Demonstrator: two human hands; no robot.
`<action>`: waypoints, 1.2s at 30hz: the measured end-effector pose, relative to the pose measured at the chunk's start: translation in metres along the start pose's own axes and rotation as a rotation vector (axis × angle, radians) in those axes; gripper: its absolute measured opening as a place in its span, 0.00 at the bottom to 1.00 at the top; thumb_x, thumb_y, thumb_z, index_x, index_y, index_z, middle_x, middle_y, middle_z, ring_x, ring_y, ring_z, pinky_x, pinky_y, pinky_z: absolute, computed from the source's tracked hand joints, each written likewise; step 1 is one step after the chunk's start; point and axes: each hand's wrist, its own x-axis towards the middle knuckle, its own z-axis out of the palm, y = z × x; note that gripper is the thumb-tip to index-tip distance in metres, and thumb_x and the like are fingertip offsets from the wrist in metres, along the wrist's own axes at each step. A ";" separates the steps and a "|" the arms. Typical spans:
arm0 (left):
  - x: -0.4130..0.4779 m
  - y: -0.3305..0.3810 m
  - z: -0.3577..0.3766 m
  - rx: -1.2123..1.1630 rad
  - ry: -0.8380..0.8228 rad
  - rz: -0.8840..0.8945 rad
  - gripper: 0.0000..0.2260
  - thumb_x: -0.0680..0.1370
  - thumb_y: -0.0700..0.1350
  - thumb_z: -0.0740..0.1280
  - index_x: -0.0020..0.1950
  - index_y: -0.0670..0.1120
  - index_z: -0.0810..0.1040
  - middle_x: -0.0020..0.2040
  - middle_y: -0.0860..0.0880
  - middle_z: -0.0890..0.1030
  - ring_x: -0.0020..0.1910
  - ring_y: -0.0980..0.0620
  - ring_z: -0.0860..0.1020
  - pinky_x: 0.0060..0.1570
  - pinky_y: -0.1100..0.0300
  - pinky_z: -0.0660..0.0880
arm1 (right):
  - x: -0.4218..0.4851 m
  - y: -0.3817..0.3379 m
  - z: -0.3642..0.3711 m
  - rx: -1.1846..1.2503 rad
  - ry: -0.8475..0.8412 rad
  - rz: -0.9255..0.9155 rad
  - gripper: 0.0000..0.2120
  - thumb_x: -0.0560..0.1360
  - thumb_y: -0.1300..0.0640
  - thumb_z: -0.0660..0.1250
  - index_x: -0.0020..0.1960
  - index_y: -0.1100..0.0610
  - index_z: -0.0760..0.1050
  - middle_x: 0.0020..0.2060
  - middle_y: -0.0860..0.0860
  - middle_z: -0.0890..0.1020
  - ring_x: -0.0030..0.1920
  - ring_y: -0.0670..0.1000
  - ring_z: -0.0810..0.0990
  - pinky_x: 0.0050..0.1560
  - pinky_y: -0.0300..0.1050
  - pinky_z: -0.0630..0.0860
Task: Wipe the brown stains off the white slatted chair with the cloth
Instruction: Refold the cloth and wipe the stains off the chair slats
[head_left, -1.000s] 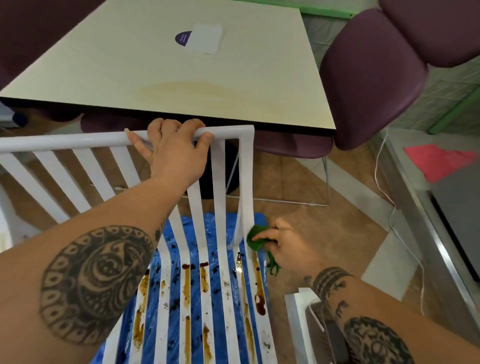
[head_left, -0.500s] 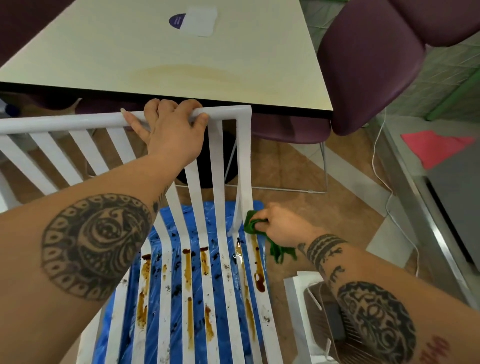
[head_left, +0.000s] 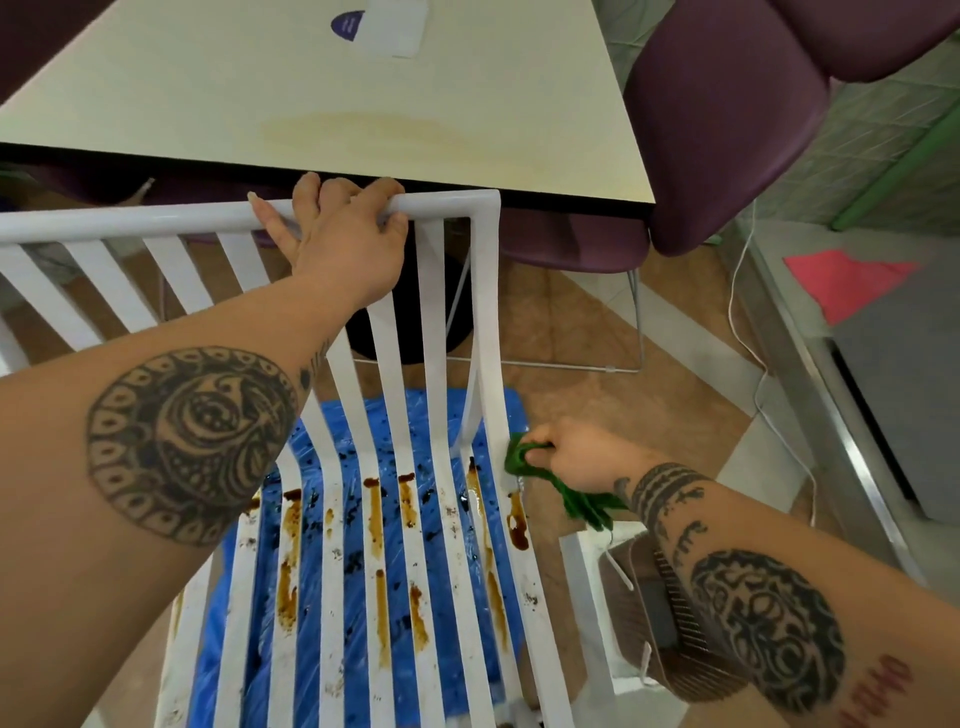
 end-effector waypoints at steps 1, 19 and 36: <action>0.000 0.000 0.000 0.004 -0.004 -0.004 0.18 0.83 0.58 0.53 0.73 0.64 0.67 0.71 0.50 0.69 0.80 0.42 0.50 0.70 0.28 0.31 | 0.001 -0.002 -0.005 0.057 0.057 -0.013 0.14 0.84 0.52 0.61 0.65 0.51 0.78 0.51 0.48 0.81 0.46 0.46 0.79 0.50 0.42 0.74; 0.002 0.001 0.000 0.051 -0.009 -0.012 0.19 0.81 0.60 0.54 0.72 0.63 0.68 0.73 0.48 0.67 0.81 0.43 0.49 0.71 0.27 0.32 | -0.003 0.018 0.014 0.261 0.156 0.083 0.10 0.84 0.51 0.60 0.55 0.52 0.78 0.39 0.49 0.80 0.34 0.47 0.75 0.37 0.41 0.72; 0.001 0.005 0.007 0.045 0.050 -0.035 0.18 0.80 0.59 0.55 0.70 0.63 0.69 0.72 0.49 0.68 0.81 0.43 0.49 0.71 0.28 0.31 | 0.001 0.021 0.049 0.032 0.039 0.086 0.13 0.82 0.50 0.61 0.51 0.58 0.79 0.41 0.54 0.81 0.42 0.53 0.81 0.48 0.52 0.81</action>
